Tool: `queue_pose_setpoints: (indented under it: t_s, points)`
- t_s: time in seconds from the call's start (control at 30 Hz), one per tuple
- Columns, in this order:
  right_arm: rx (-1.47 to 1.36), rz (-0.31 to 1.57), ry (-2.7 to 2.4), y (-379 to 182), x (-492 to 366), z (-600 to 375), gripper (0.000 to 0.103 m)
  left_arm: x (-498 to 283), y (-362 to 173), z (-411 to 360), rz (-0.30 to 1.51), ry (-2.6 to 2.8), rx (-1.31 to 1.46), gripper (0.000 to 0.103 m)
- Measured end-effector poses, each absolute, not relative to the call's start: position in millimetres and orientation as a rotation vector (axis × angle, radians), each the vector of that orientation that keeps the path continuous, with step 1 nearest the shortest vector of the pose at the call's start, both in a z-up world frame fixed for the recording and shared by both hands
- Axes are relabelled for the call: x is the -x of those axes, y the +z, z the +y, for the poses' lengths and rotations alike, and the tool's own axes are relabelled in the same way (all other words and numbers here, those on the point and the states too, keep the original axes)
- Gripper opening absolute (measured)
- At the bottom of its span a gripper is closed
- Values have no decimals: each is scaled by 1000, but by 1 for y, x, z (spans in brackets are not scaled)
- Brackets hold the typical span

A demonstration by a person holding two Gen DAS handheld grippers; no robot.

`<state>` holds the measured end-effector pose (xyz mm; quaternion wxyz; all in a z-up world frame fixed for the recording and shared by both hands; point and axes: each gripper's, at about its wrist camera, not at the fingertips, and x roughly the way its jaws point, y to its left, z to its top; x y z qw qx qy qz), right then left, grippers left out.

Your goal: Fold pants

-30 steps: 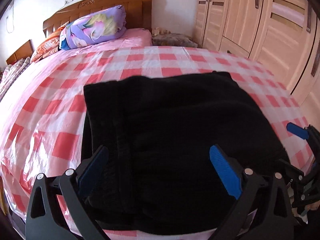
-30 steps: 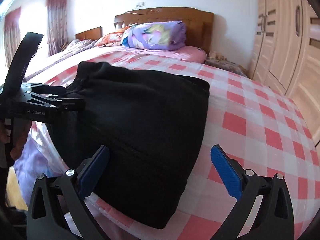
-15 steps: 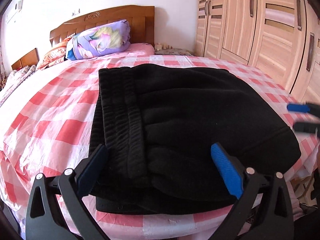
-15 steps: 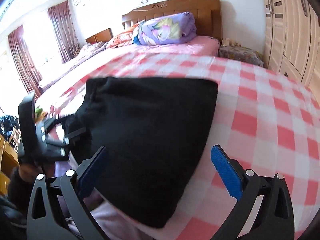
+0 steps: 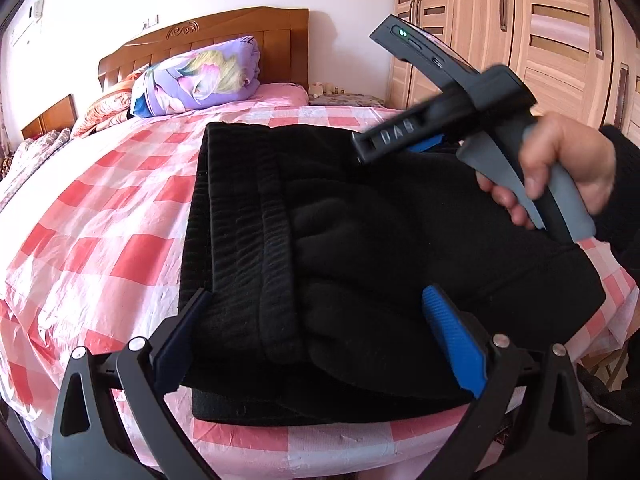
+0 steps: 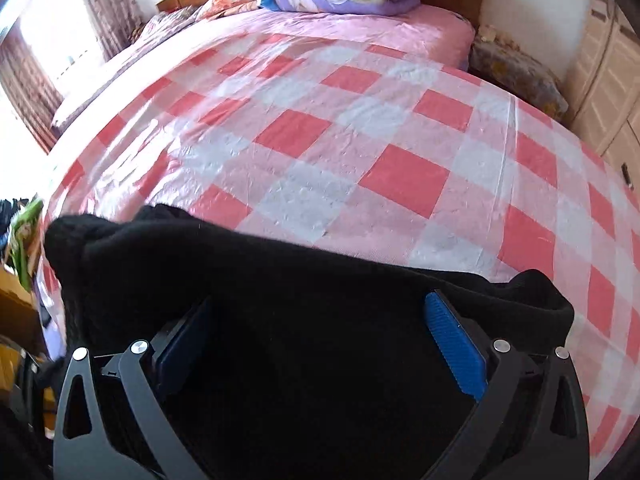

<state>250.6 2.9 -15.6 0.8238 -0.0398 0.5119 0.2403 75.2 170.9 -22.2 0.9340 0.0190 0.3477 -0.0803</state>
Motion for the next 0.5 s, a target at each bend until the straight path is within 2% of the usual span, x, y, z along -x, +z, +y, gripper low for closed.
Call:
queue_pose_setpoints:
  t_s: [0.17,0.33,0.5]
  points:
    - [-76,1029,553,12,-240,-15,99,-72,-24,171,696,-167,-34,102]
    - [166,1060,465,-19,-253,22,99,-71,-25,170,690,-166,-32,102]
    - [83,1018,389,-9,-271,15,98,-73,-24,170,698,-168,-32,102]
